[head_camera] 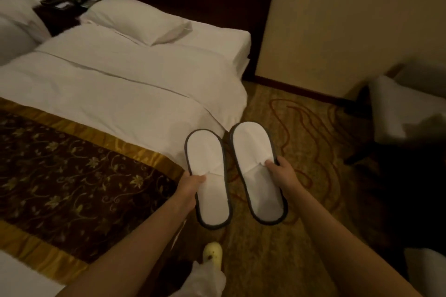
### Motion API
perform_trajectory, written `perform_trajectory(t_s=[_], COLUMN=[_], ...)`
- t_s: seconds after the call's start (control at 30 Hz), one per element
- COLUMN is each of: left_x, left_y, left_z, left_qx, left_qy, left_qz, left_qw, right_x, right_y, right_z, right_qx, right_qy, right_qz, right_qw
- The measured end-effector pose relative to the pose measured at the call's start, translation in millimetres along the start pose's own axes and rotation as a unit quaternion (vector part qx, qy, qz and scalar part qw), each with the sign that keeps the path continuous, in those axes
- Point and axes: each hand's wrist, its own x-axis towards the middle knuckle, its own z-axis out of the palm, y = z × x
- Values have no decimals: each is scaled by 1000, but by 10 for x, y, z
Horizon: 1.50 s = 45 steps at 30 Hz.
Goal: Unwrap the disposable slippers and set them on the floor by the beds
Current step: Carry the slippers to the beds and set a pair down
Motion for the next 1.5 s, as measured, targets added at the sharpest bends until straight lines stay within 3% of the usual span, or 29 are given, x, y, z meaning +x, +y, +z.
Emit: perform_trajectory(t_s=[0.37,0.7,1.0,1.3,1.5], left_x=[1182,1500,1408,1666,2339], left_y=[1012,719,-754,-2919,-4218], left_z=[354,637,915,575,-41], left_qx=[-30,-115,-213,-275,-257], left_qy=[43,169,335,392,391], left_qz=[40,37,19,-39,-4], left_qw=[998,978,918,877,884], right_x=[1586,2576,3128,3448,3768], right_y=[-953,-875,113,2081,3500], right_z=[214,417,590,1301,2281], right_qx=[18,-63,-145,-250,-261], right_qy=[-65,-222,-394,-441,-439], right_qz=[-57,-72,-44,19,2], right_qw=[996,970,906,862,860])
